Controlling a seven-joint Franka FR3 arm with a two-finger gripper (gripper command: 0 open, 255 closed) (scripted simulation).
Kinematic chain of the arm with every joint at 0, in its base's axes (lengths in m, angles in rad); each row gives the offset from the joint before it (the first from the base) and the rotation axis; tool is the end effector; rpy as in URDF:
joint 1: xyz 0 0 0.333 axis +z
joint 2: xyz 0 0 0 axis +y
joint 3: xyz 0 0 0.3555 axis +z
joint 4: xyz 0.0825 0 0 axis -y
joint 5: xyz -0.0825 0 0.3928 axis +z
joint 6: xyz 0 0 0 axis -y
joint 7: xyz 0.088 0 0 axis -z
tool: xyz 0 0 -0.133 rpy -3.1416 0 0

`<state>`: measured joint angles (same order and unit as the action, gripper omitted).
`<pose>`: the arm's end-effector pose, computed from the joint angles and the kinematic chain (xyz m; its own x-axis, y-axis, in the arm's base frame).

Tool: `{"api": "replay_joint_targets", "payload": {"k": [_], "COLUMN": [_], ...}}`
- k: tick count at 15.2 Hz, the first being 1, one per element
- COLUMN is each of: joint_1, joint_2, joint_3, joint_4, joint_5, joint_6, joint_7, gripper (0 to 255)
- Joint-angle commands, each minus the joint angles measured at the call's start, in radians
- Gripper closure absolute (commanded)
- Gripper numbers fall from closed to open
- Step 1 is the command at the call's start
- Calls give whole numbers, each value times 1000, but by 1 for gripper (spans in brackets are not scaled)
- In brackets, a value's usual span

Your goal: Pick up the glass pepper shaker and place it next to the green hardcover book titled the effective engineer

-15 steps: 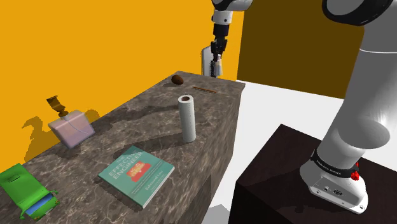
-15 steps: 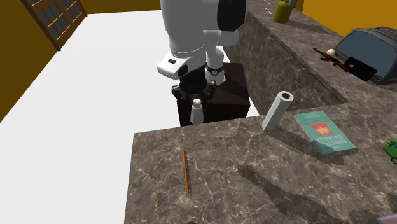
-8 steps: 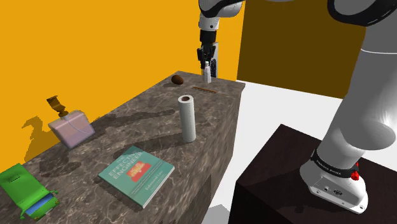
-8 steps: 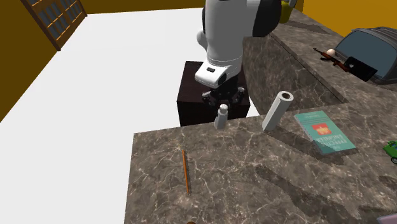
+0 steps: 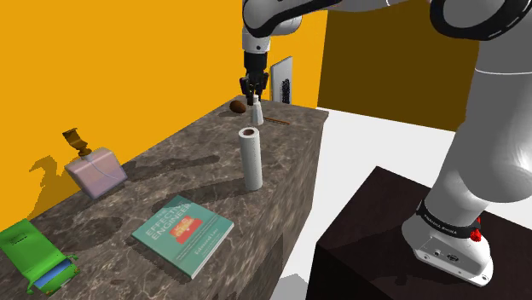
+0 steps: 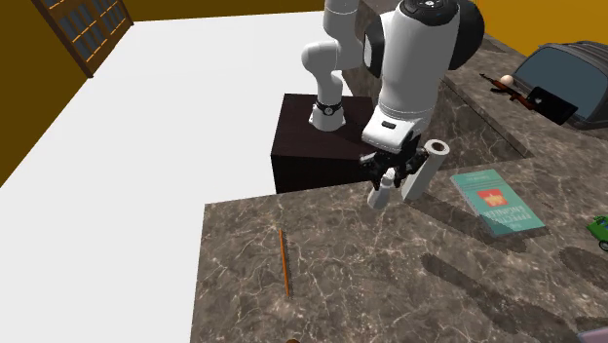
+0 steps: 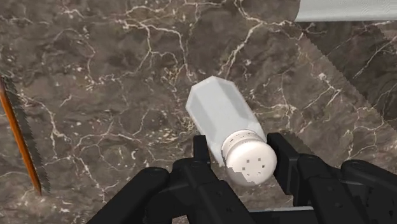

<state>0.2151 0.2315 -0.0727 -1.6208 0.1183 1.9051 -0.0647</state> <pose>0.6482 0.1086 0.5029 0.9838 0.1698 0.0580 0.1747 -0.9802 -0.0933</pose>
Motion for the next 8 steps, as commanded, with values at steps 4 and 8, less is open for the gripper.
{"api": "replay_joint_targets", "payload": {"k": [4,8], "joint_1": [64,116], "joint_2": [62,131], "joint_3": [37,61], "joint_4": [63,139], "joint_5": [-13,-25], "joint_6": [10,10], "joint_7": [105,184], "gripper": [255,255]}}
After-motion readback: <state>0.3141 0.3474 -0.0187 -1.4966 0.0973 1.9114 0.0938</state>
